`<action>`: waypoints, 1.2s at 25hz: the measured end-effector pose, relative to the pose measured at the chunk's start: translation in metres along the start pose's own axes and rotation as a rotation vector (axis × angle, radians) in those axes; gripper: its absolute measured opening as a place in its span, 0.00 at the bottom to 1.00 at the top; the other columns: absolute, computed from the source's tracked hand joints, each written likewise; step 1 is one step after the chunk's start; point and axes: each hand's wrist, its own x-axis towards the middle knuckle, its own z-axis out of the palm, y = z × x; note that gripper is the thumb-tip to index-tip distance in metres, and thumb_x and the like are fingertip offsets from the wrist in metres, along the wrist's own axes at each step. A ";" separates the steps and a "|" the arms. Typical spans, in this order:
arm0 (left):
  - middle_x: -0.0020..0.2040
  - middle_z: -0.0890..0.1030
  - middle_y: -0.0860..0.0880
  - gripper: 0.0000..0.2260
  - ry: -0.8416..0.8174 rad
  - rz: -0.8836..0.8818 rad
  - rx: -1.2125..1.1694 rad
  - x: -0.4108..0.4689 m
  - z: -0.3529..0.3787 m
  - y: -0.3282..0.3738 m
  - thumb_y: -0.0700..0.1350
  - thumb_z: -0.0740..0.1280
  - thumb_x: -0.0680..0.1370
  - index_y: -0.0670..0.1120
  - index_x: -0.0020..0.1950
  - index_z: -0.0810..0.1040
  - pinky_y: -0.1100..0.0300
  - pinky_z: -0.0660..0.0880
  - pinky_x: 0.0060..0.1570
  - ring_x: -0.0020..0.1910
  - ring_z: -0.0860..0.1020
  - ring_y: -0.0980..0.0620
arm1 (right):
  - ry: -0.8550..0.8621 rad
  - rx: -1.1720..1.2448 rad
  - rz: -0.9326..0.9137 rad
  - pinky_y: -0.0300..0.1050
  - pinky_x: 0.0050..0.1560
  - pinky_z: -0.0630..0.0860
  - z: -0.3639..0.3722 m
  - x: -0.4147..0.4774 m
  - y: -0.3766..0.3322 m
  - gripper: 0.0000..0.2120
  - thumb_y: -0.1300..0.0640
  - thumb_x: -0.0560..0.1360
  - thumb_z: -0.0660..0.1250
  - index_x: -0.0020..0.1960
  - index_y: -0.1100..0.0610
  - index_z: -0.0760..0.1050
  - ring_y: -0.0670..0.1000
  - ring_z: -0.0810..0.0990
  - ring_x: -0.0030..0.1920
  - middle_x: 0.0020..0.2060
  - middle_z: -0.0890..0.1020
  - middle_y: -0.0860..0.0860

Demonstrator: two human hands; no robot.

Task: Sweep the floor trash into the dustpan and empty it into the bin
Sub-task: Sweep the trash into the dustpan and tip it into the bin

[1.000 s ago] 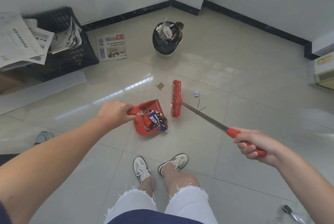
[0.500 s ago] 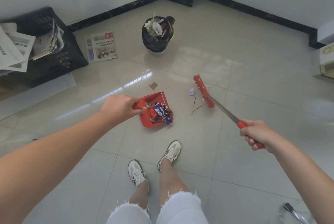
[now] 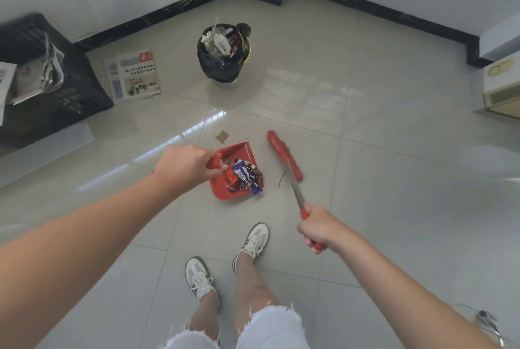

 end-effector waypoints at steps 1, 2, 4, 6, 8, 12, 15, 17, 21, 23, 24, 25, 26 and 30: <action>0.33 0.79 0.51 0.20 -0.003 0.002 0.001 0.001 0.001 0.000 0.65 0.61 0.76 0.50 0.37 0.72 0.60 0.68 0.29 0.33 0.78 0.49 | -0.036 0.000 -0.011 0.33 0.18 0.64 0.005 -0.009 -0.002 0.10 0.70 0.72 0.54 0.43 0.55 0.63 0.47 0.64 0.12 0.24 0.69 0.56; 0.33 0.79 0.51 0.20 -0.005 0.003 -0.002 0.002 0.001 0.000 0.65 0.61 0.76 0.50 0.37 0.73 0.60 0.67 0.29 0.34 0.78 0.49 | -0.075 0.003 -0.023 0.33 0.18 0.63 0.009 -0.018 -0.005 0.11 0.70 0.72 0.54 0.44 0.55 0.64 0.48 0.64 0.14 0.23 0.68 0.55; 0.34 0.79 0.51 0.20 -0.009 0.005 -0.005 0.001 0.001 -0.004 0.65 0.61 0.76 0.49 0.38 0.73 0.60 0.65 0.29 0.34 0.78 0.49 | -0.146 0.031 -0.047 0.33 0.20 0.62 0.008 -0.035 -0.008 0.15 0.70 0.71 0.55 0.53 0.55 0.68 0.48 0.63 0.18 0.23 0.67 0.54; 0.34 0.79 0.51 0.20 -0.010 0.003 -0.008 -0.003 0.001 -0.007 0.65 0.61 0.76 0.49 0.37 0.73 0.60 0.66 0.29 0.34 0.78 0.49 | -0.166 0.060 -0.051 0.32 0.20 0.61 -0.007 -0.048 -0.007 0.22 0.68 0.72 0.57 0.62 0.53 0.72 0.47 0.63 0.20 0.25 0.66 0.52; 0.34 0.79 0.51 0.20 -0.009 -0.001 -0.016 -0.010 0.003 -0.009 0.65 0.61 0.75 0.49 0.37 0.73 0.59 0.68 0.30 0.35 0.78 0.49 | -0.129 0.119 -0.040 0.31 0.20 0.60 -0.032 -0.060 0.002 0.27 0.68 0.72 0.59 0.66 0.46 0.72 0.45 0.62 0.19 0.25 0.66 0.51; 0.34 0.80 0.51 0.19 -0.011 -0.009 -0.075 -0.033 0.002 -0.016 0.64 0.62 0.76 0.51 0.34 0.68 0.61 0.63 0.28 0.35 0.79 0.49 | -0.036 0.273 -0.027 0.32 0.19 0.59 -0.068 -0.089 0.027 0.29 0.68 0.73 0.63 0.70 0.47 0.69 0.45 0.61 0.19 0.24 0.67 0.51; 0.36 0.81 0.51 0.19 0.004 -0.117 -0.142 -0.056 -0.001 -0.033 0.65 0.63 0.75 0.50 0.37 0.75 0.60 0.64 0.29 0.39 0.79 0.49 | 0.044 0.296 -0.055 0.32 0.20 0.59 -0.075 -0.102 0.036 0.29 0.68 0.74 0.62 0.70 0.46 0.69 0.46 0.61 0.19 0.24 0.67 0.51; 0.37 0.82 0.53 0.17 0.049 -0.220 -0.195 -0.074 -0.001 -0.050 0.65 0.65 0.74 0.52 0.42 0.80 0.61 0.66 0.31 0.42 0.79 0.51 | 0.109 0.291 -0.063 0.32 0.20 0.60 -0.077 -0.094 0.036 0.30 0.69 0.74 0.62 0.70 0.45 0.68 0.46 0.62 0.18 0.24 0.67 0.51; 0.34 0.80 0.56 0.14 0.066 -0.409 -0.309 -0.116 -0.006 -0.088 0.65 0.66 0.73 0.55 0.38 0.78 0.60 0.68 0.33 0.39 0.78 0.52 | 0.203 0.293 -0.023 0.32 0.20 0.62 -0.074 -0.052 0.030 0.29 0.70 0.73 0.60 0.64 0.41 0.67 0.45 0.63 0.17 0.24 0.66 0.52; 0.30 0.77 0.57 0.14 0.055 -0.450 -0.307 -0.132 -0.009 -0.100 0.64 0.67 0.72 0.56 0.34 0.74 0.61 0.66 0.30 0.34 0.74 0.54 | 0.223 0.284 0.017 0.31 0.19 0.62 -0.069 -0.025 0.025 0.23 0.71 0.73 0.59 0.59 0.46 0.71 0.45 0.62 0.15 0.24 0.66 0.53; 0.30 0.76 0.57 0.13 0.049 -0.459 -0.301 -0.137 -0.009 -0.103 0.64 0.68 0.72 0.58 0.34 0.73 0.61 0.65 0.29 0.33 0.73 0.54 | 0.224 0.265 0.034 0.31 0.19 0.63 -0.065 -0.011 0.021 0.20 0.71 0.73 0.59 0.55 0.50 0.72 0.45 0.62 0.15 0.23 0.66 0.53; 0.28 0.76 0.57 0.12 0.048 -0.457 -0.291 -0.141 -0.010 -0.104 0.62 0.69 0.72 0.60 0.34 0.71 0.62 0.64 0.29 0.31 0.72 0.55 | 0.225 0.236 0.043 0.31 0.19 0.63 -0.059 0.002 0.016 0.16 0.72 0.72 0.58 0.51 0.53 0.72 0.45 0.62 0.14 0.21 0.67 0.53; 0.27 0.75 0.57 0.13 0.051 -0.447 -0.272 -0.144 -0.010 -0.104 0.61 0.70 0.72 0.61 0.33 0.69 0.62 0.64 0.28 0.29 0.71 0.56 | 0.225 0.211 0.042 0.31 0.19 0.64 -0.051 0.013 0.008 0.13 0.72 0.72 0.58 0.47 0.56 0.71 0.45 0.63 0.14 0.20 0.67 0.53; 0.28 0.77 0.54 0.11 0.096 -0.479 -0.208 -0.148 -0.003 -0.110 0.62 0.69 0.72 0.57 0.37 0.77 0.62 0.64 0.28 0.30 0.72 0.52 | 0.179 0.173 -0.002 0.31 0.19 0.65 -0.005 0.041 -0.036 0.11 0.72 0.71 0.54 0.40 0.56 0.65 0.47 0.64 0.15 0.24 0.68 0.54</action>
